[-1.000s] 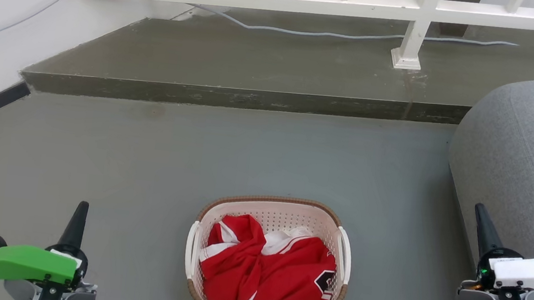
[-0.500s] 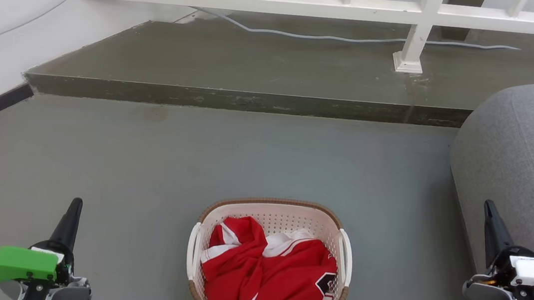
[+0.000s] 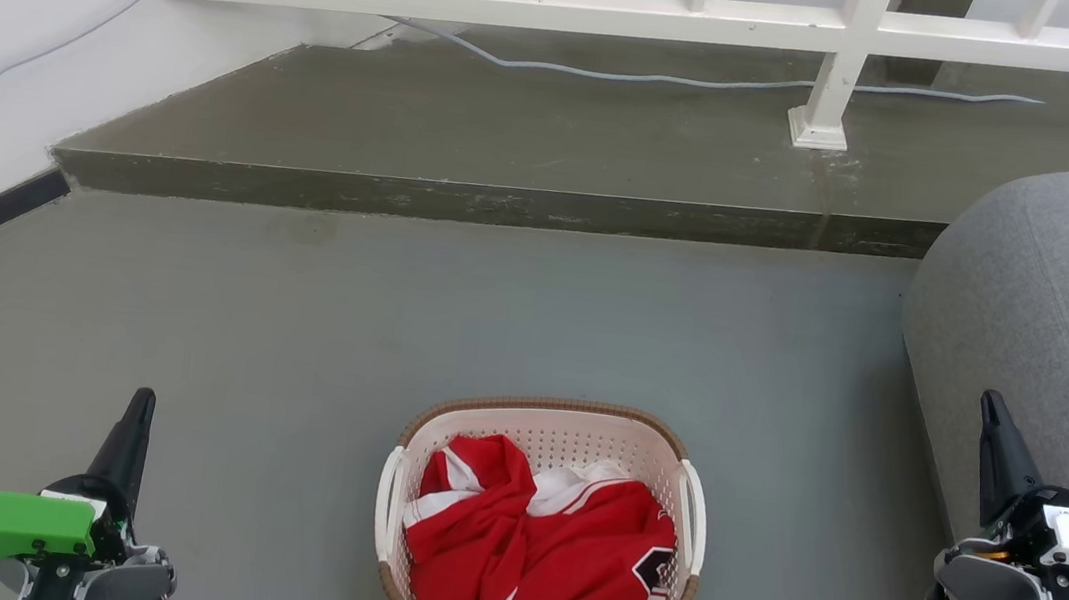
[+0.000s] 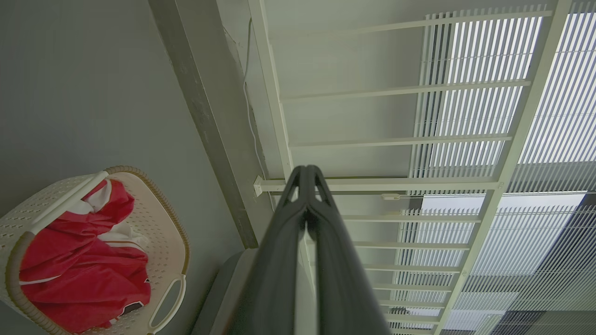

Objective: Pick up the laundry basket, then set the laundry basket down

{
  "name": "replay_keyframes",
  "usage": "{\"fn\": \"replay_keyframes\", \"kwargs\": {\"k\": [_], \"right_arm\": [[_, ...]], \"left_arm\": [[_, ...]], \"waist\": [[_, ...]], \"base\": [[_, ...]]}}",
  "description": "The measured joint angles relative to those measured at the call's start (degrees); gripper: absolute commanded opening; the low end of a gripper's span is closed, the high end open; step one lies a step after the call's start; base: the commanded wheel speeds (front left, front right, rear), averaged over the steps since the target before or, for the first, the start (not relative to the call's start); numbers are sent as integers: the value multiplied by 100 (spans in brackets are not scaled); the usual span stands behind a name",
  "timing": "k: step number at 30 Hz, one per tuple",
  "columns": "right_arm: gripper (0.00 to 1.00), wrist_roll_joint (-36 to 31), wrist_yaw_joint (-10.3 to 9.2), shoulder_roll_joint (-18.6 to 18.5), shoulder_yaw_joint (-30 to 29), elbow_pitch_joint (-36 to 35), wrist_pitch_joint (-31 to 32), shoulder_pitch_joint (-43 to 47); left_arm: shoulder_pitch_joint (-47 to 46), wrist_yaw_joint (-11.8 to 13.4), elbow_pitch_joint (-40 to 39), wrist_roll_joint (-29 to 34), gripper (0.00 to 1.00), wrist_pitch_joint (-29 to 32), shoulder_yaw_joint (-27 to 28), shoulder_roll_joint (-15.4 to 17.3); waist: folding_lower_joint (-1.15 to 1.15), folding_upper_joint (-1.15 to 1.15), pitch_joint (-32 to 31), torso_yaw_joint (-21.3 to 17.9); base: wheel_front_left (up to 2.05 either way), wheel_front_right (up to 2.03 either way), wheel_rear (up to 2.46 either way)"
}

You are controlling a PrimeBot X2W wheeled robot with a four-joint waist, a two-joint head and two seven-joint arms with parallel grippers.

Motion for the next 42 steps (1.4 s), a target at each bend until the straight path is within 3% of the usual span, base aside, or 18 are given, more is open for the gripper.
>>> {"fn": "replay_keyframes", "kwargs": {"k": [42], "right_arm": [[0,0,1,21,-20,67,9,-6]], "left_arm": [[-24,-7,91,0,0,1,20,-7]], "waist": [[0,0,-3,0]], "base": [[0,0,0]]}}
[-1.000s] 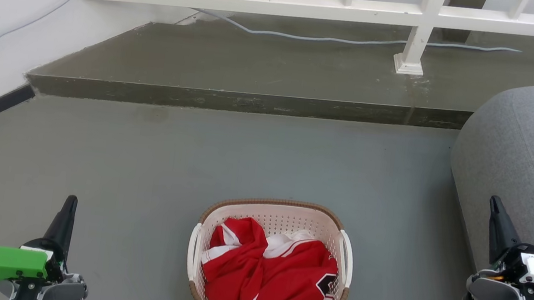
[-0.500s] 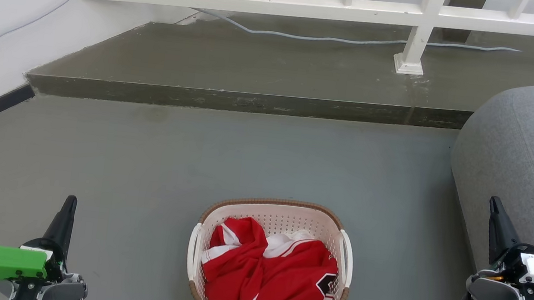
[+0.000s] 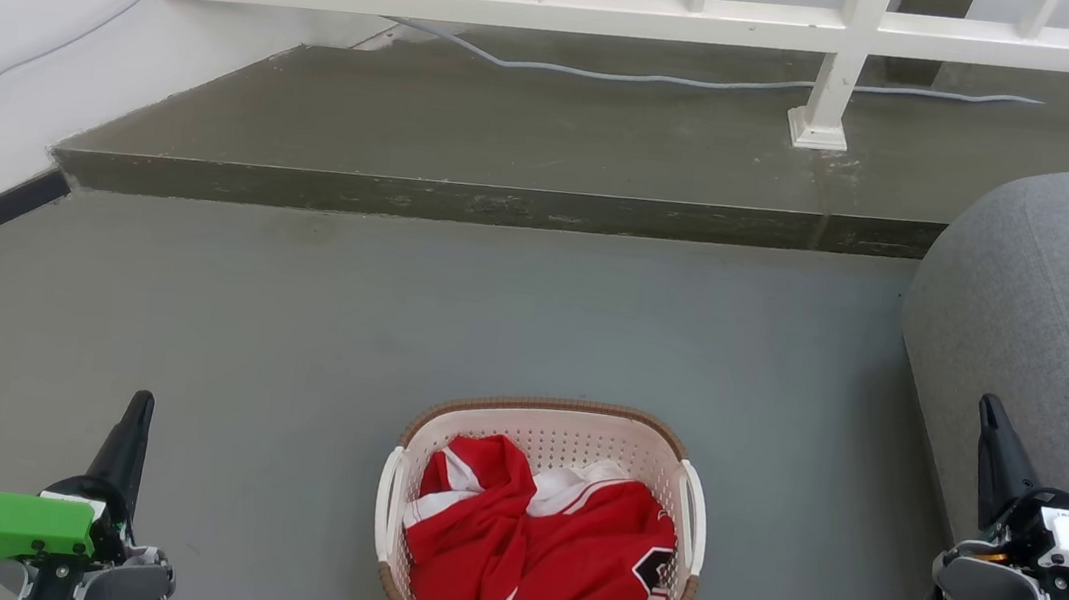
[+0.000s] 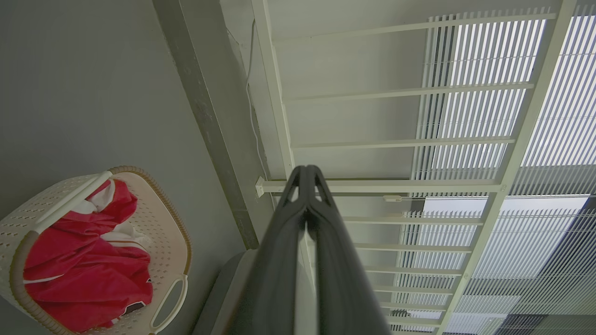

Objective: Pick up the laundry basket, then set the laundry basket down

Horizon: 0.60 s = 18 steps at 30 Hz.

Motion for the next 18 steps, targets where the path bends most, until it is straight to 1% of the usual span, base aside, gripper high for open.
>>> {"fn": "replay_keyframes", "kwargs": {"k": [18], "right_arm": [[0,0,0,14,-13,14,24,-1]], "left_arm": [[-4,0,5,0,0,8,11,-9]], "waist": [[0,0,0,0]], "base": [[0,0,0]]}}
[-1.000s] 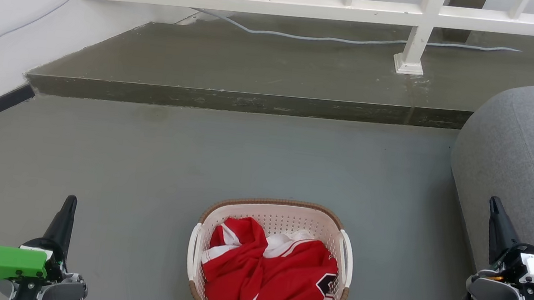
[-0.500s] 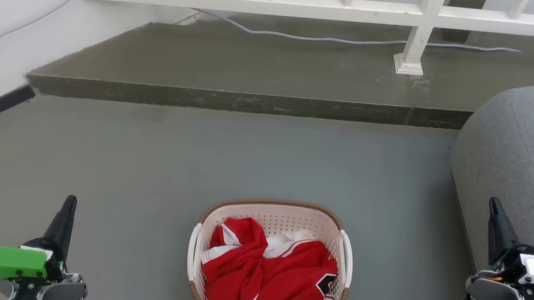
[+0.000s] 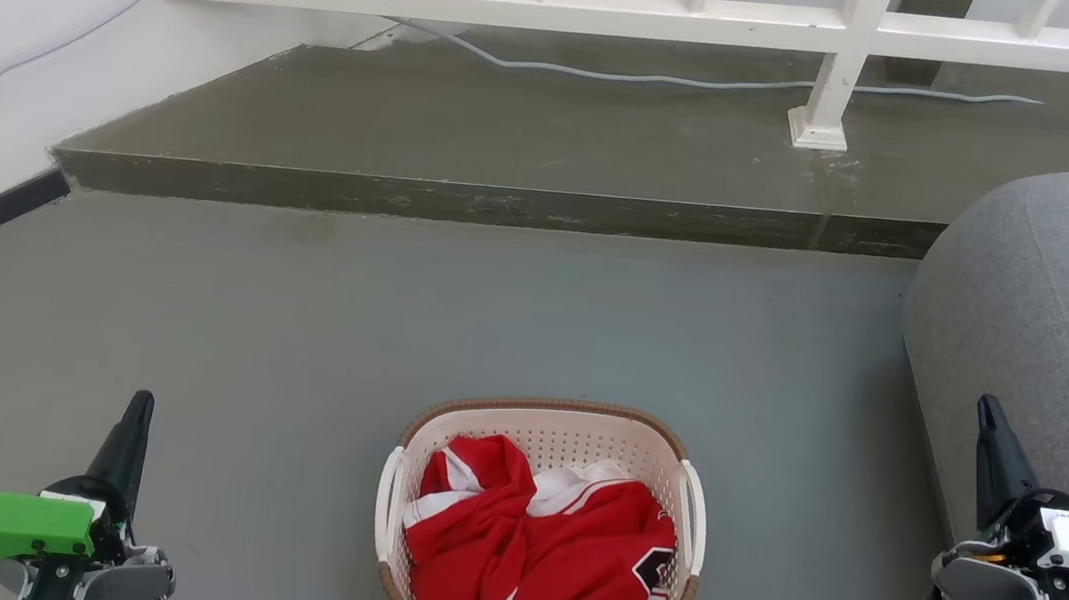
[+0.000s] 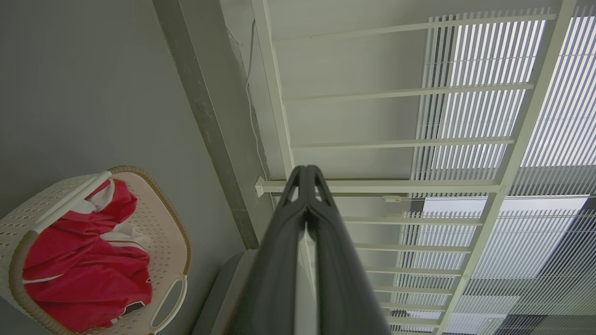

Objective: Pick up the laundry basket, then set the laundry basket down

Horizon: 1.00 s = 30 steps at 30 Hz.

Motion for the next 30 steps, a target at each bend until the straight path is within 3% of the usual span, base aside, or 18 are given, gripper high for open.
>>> {"fn": "replay_keyframes", "kwargs": {"k": [30], "right_arm": [[0,-1,2,5,-20,5,1,-1]], "left_arm": [[-54,0,10,0,0,41,20,-11]], "waist": [[0,0,-1,0]], "base": [[0,0,0]]}}
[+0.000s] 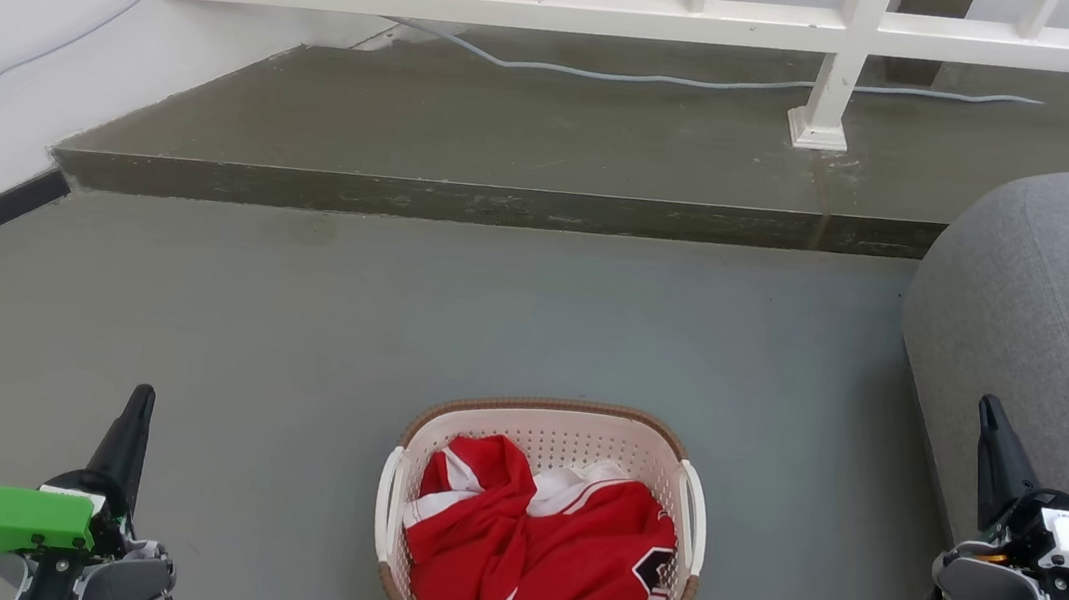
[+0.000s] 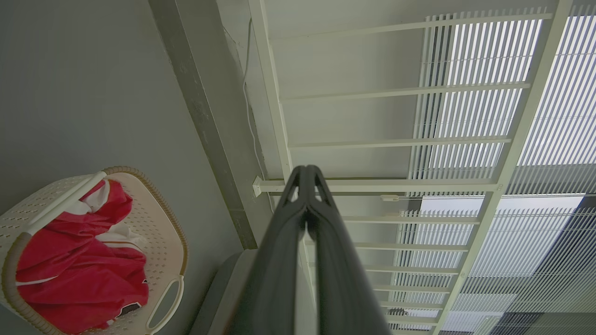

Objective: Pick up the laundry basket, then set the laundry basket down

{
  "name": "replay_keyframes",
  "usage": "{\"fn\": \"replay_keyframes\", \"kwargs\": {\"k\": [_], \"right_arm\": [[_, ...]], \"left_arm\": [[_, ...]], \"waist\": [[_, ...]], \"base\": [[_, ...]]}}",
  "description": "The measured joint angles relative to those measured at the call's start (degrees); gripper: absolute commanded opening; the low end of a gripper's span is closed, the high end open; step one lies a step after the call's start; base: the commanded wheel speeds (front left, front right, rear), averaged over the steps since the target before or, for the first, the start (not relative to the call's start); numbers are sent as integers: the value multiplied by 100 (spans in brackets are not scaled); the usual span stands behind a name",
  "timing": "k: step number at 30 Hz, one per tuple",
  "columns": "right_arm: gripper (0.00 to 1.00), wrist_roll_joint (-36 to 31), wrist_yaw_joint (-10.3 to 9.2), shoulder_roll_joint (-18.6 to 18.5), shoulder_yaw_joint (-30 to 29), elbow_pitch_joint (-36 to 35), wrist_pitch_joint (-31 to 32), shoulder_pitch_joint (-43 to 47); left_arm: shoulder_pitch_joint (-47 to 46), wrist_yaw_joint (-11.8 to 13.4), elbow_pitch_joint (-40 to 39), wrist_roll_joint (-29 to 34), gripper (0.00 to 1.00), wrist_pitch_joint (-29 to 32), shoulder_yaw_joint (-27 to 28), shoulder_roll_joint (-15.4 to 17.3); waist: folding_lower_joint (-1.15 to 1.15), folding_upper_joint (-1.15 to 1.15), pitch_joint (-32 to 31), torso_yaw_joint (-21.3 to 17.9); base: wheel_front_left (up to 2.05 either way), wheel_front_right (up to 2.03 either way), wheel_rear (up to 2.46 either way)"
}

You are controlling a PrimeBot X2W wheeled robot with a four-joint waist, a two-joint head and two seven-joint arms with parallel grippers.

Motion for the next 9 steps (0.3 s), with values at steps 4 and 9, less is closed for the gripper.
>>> {"fn": "replay_keyframes", "kwargs": {"k": [4,9], "right_arm": [[0,0,0,1,-3,0,1,0],[0,0,10,3,-9,-1,15,-1]], "left_arm": [[-1,0,0,0,0,0,3,-1],[-1,0,-1,1,0,0,14,-2]], "waist": [[0,0,0,0],[0,0,0,0]], "base": [[0,0,0],[0,0,0]]}}
